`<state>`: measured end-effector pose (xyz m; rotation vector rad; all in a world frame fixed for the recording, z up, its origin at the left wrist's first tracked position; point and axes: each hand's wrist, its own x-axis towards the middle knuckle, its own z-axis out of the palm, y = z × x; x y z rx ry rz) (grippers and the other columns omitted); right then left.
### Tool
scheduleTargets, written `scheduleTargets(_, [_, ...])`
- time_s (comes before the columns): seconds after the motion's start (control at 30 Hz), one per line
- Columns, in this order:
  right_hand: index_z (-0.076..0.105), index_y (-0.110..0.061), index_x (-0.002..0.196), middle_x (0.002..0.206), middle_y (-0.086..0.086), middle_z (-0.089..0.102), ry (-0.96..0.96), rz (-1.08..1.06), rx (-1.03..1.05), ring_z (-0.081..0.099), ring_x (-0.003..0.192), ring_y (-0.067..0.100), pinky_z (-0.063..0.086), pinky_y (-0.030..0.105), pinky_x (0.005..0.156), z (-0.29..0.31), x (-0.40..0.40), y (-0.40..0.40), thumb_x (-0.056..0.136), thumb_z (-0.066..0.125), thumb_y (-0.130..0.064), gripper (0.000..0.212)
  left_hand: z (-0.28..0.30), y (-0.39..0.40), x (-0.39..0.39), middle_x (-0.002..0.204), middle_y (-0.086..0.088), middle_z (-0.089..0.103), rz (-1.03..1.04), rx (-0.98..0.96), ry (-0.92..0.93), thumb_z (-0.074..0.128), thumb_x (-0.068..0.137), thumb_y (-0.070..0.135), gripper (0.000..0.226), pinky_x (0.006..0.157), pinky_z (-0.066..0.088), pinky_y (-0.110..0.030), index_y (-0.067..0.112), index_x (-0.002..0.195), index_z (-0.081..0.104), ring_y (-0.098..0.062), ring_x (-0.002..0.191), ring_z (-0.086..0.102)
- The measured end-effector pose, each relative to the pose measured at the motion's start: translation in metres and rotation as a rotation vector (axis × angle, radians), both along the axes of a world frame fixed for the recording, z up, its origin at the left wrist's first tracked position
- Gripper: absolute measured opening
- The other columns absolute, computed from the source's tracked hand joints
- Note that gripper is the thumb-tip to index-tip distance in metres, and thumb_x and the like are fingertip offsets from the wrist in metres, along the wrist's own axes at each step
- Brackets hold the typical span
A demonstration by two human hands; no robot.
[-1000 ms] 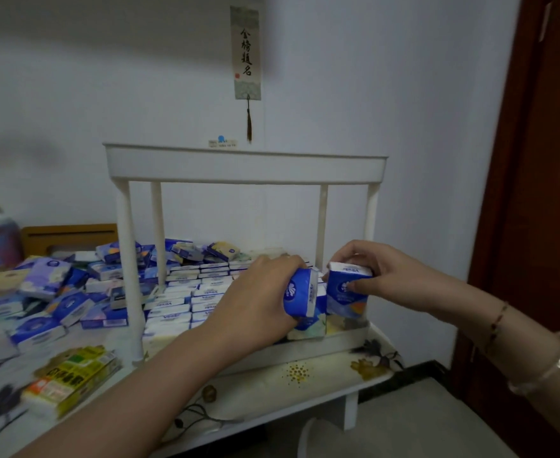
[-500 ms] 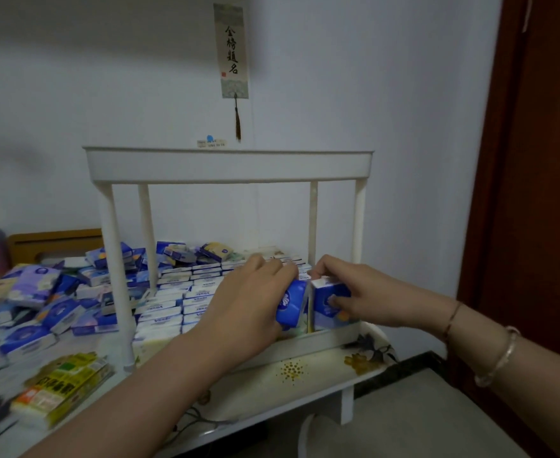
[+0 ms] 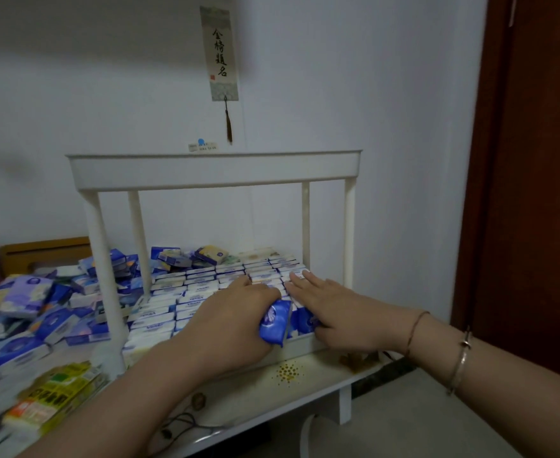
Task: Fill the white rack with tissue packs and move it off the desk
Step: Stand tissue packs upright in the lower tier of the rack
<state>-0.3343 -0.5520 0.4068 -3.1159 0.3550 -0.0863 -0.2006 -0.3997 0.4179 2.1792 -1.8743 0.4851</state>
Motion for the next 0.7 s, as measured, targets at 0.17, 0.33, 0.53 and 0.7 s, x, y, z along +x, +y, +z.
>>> scheduleTargets(0.17, [0.036, -0.024, 0.138, 0.132, -0.008, 0.050, -0.391, -0.024, 0.554, 0.047, 0.123, 0.010, 0.042, 0.022, 0.099, 0.018, 0.004, 0.012, 0.095, 0.045, -0.015, 0.046, 0.004, -0.010, 0.008, 0.091, 0.008, 0.059, 0.038, -0.204, 0.363, 0.074, 0.068, 0.032, 0.036, 0.074, 0.049, -0.034, 0.025, 0.097, 0.054, -0.012, 0.084, 0.055])
scheduleTargets(0.33, [0.050, -0.022, 0.117, 0.092, 0.002, 0.067, -0.559, -0.091, 0.852, 0.065, 0.079, 0.014, 0.053, 0.032, 0.072, 0.040, 0.029, 0.020, 0.091, 0.056, -0.040, 0.032, 0.003, -0.032, 0.016, 0.084, 0.009, 0.054, 0.056, -0.303, 0.390, 0.078, 0.066, 0.029, 0.038, 0.066, 0.048, -0.030, 0.023, 0.090, 0.049, -0.009, 0.076, 0.053])
scheduleTargets(0.53, [0.036, -0.018, 0.124, 0.090, 0.005, 0.060, -0.795, -0.239, 0.450, 0.063, 0.076, 0.020, 0.052, 0.031, 0.058, 0.050, 0.050, 0.006, 0.093, 0.054, -0.017, 0.036, 0.003, -0.059, 0.049, 0.139, -0.001, 0.042, 0.101, -0.259, 0.526, 0.079, 0.062, 0.056, 0.103, 0.103, 0.041, -0.040, 0.023, 0.144, 0.027, -0.022, 0.127, 0.041])
scheduleTargets(0.7, [0.032, -0.007, 0.129, 0.113, 0.011, 0.053, -0.498, -0.440, -0.336, 0.061, 0.091, 0.029, 0.040, 0.032, 0.060, 0.048, 0.077, -0.016, 0.085, 0.056, 0.000, 0.050, -0.011, -0.061, 0.075, 0.157, 0.003, 0.025, 0.248, 0.050, 0.401, 0.038, 0.082, 0.076, 0.081, 0.115, 0.025, -0.046, 0.031, 0.149, 0.025, -0.022, 0.142, 0.027])
